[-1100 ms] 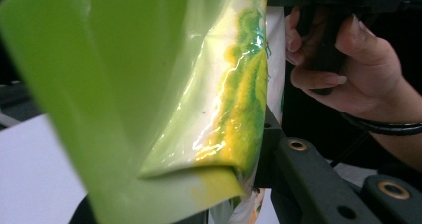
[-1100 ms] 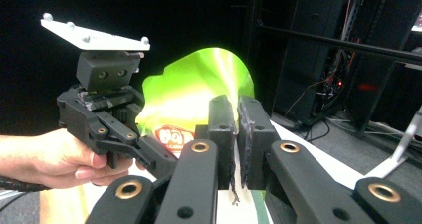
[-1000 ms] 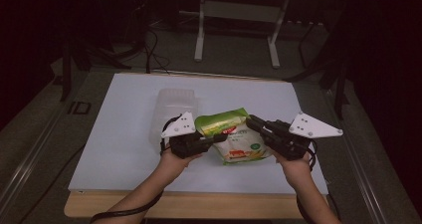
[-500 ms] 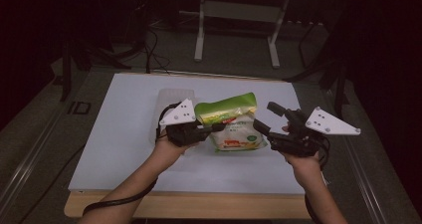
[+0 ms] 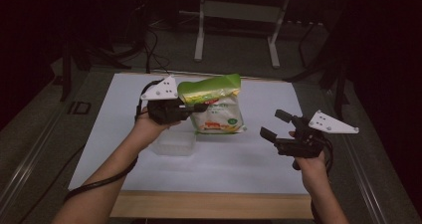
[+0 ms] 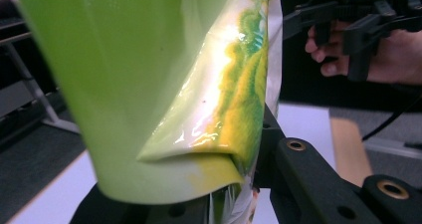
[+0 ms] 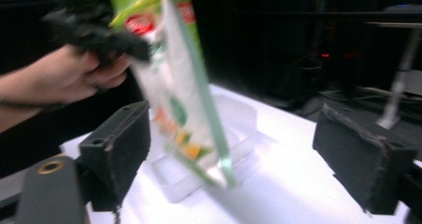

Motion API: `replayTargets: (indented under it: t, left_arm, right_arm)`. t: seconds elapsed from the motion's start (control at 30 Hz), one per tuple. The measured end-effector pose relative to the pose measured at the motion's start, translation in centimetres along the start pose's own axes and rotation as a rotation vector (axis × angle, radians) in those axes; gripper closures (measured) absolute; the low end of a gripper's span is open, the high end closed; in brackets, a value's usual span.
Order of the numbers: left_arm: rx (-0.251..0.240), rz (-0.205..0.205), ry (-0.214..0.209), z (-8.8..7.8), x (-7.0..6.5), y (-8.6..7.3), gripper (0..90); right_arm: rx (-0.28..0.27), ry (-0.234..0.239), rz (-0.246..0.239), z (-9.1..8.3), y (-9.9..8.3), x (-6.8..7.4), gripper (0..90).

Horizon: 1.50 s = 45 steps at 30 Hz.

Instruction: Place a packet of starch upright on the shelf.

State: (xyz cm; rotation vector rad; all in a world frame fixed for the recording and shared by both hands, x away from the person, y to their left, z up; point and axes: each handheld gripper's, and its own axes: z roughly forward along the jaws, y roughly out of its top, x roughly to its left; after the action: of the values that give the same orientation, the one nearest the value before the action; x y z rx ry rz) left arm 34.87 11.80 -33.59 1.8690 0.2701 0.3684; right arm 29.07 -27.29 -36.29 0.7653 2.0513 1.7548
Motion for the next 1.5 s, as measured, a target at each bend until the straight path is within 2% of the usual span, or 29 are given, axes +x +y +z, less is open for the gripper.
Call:
replayTargets:
  t: [0.07, 0.13, 0.27, 0.33, 0.37, 0.4, 0.5, 0.7, 0.87, 1.0, 1.13, 1.33, 1.37, 1.5]
  left_arm:
    - [-0.002, 0.031, 0.003, -0.5, 0.8, -0.2, 81.6]
    - [0.001, 0.03, 0.019, -1.0, 1.9, -0.4, 81.6]
    - [0.023, 0.038, 0.05, -1.7, 3.8, -0.6, 81.6]
    - [0.03, 0.047, 0.062, -1.8, 4.3, -0.7, 81.6]
    - [0.044, 0.073, 0.07, -2.1, 5.3, -0.9, 81.6]
    - [0.048, 0.088, 0.066, -2.2, 5.7, -1.0, 81.6]
    - [0.058, 0.107, 0.053, -2.4, 7.0, -1.4, 81.6]
    - [0.09, 0.126, 0.052, -2.4, 9.0, -2.7, 81.6]
    - [0.125, 0.098, 0.047, -2.4, 10.5, -4.5, 81.6]
    - [0.152, 0.085, 0.069, -2.4, 11.4, -5.7, 81.6]
    - [0.163, 0.061, 0.065, -2.5, 12.0, -6.6, 81.6]
    - [0.197, 0.049, 0.063, -2.0, 12.2, -7.6, 81.6]
    - [0.225, 0.055, 0.054, -1.5, 12.1, -8.1, 81.6]
    - [0.239, 0.057, 0.071, -1.3, 12.1, -8.5, 81.6]
  right_arm:
    - [0.017, 0.008, -0.013, -0.1, -0.5, -0.3, 14.0]
    - [0.031, 0.035, 0.01, -0.4, -1.1, -0.7, 16.3]
    - [0.035, 0.009, 0.049, -1.2, -1.9, -1.1, 16.8]
    - [0.034, 0.009, 0.049, -1.3, -2.0, -1.2, 16.8]
    - [0.041, 0.008, 0.047, -1.5, -2.1, -1.4, 16.8]
    - [0.057, -0.006, 0.026, -1.8, -2.4, -1.6, 16.7]
    - [0.091, -0.003, 0.016, -2.1, -2.8, -1.9, 16.7]
    - [0.087, -0.008, 0.023, -2.6, -3.3, -2.3, 16.6]
    - [0.093, -0.023, 0.04, -3.2, -4.0, -2.8, 16.6]
    - [0.096, -0.033, 0.052, -3.5, -4.4, -3.0, 16.6]
    - [0.096, -0.04, 0.048, -3.8, -4.4, -3.1, 16.6]
    - [0.089, -0.045, 0.053, -4.0, -4.5, -3.2, 16.6]
    - [0.09, -0.044, 0.055, -4.0, -4.6, -3.2, 16.6]
    - [0.096, -0.042, 0.052, -4.0, -4.8, -3.1, 16.6]
